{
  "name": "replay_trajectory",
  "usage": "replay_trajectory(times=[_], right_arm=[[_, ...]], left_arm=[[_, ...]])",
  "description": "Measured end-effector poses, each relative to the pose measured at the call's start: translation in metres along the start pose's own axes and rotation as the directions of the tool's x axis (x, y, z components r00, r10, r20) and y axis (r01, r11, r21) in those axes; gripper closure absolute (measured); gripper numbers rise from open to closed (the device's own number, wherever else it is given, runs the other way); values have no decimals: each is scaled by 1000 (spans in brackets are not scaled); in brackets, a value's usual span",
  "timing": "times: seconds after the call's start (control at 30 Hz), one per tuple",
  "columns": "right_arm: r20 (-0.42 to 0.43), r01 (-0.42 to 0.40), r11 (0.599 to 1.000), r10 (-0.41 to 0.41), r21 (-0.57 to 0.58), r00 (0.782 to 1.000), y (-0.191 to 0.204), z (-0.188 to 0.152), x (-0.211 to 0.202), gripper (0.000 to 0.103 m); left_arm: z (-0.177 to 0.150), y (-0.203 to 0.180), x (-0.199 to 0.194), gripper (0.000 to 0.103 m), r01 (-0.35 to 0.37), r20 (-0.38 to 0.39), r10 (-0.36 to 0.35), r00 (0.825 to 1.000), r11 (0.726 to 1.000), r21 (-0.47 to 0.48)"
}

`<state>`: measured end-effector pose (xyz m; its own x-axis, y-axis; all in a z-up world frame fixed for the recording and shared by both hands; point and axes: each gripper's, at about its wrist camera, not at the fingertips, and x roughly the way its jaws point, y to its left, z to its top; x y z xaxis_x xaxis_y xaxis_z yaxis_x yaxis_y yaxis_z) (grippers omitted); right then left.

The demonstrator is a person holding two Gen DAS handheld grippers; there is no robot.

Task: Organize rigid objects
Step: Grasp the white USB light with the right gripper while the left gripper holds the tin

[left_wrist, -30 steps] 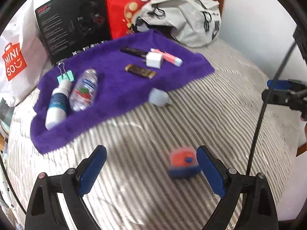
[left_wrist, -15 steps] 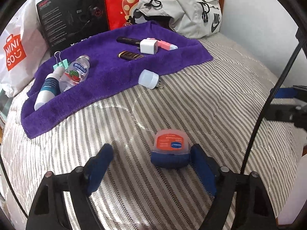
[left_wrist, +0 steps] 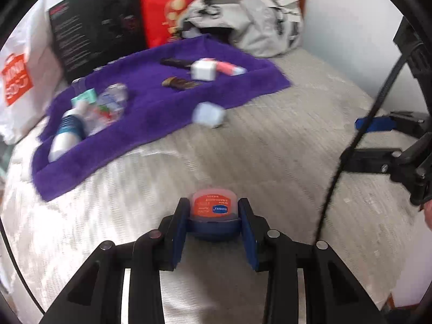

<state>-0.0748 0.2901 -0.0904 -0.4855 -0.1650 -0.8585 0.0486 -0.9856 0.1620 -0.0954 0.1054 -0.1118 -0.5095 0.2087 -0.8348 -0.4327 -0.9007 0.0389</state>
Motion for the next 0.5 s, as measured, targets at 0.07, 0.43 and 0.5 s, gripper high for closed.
replay_trajectory(times=[0.07,0.43,0.5], right_arm=[[14,-13,999,13,-36,1000,11,9,7,4],[78,-27,992,37,-127,996,62,51,58,16],[64,-14,992,22,-123,998,67,54,67,24]], left_arm=[[-4,19,-4,68,-33,-4,33,999,999,-31],[-27,89,-17,68,-92,-25,89,996,981,-171],[-27,92,-17,68,-92,-24,90,996,979,-181]])
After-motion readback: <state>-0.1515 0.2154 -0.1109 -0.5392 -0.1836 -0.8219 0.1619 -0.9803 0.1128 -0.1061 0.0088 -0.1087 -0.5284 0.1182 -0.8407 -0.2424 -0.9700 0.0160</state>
